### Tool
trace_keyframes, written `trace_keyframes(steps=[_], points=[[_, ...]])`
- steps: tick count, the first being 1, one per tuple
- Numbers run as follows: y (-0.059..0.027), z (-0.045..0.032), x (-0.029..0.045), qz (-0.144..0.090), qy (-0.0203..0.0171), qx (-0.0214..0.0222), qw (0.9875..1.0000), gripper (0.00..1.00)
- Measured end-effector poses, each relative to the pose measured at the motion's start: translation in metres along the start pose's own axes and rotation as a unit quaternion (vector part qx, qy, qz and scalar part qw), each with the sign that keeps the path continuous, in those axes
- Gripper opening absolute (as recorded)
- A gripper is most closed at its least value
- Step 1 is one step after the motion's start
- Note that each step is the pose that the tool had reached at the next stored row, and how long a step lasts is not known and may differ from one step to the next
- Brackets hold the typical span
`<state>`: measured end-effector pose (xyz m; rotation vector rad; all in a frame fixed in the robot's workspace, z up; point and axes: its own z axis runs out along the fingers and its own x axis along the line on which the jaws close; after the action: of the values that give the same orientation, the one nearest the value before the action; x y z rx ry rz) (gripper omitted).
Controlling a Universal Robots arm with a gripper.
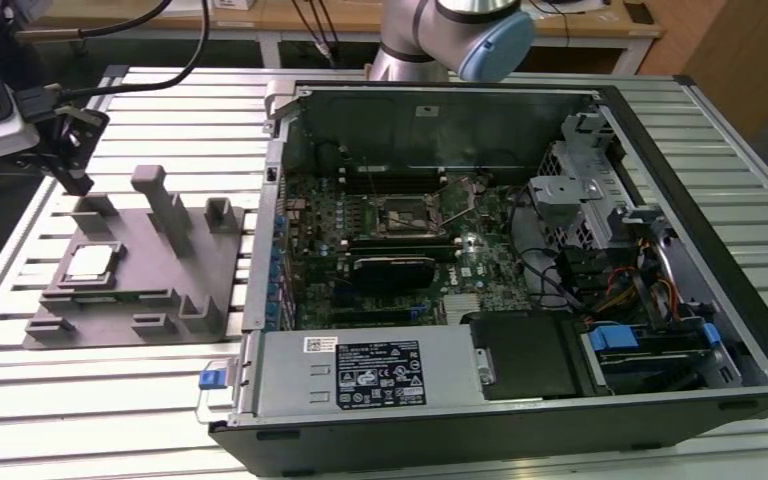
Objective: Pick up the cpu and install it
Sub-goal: 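Reach for the cpu, then pick up the cpu and move it towards the insertion slot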
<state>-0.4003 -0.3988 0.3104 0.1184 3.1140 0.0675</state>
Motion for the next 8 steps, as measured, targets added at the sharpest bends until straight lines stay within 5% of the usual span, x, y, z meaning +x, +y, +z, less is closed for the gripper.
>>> trace_keyframes(steps=[8], points=[[-0.0001, 0.0000, 0.0009, 0.000, 0.0000, 0.0000, 1.0000, 0.11]])
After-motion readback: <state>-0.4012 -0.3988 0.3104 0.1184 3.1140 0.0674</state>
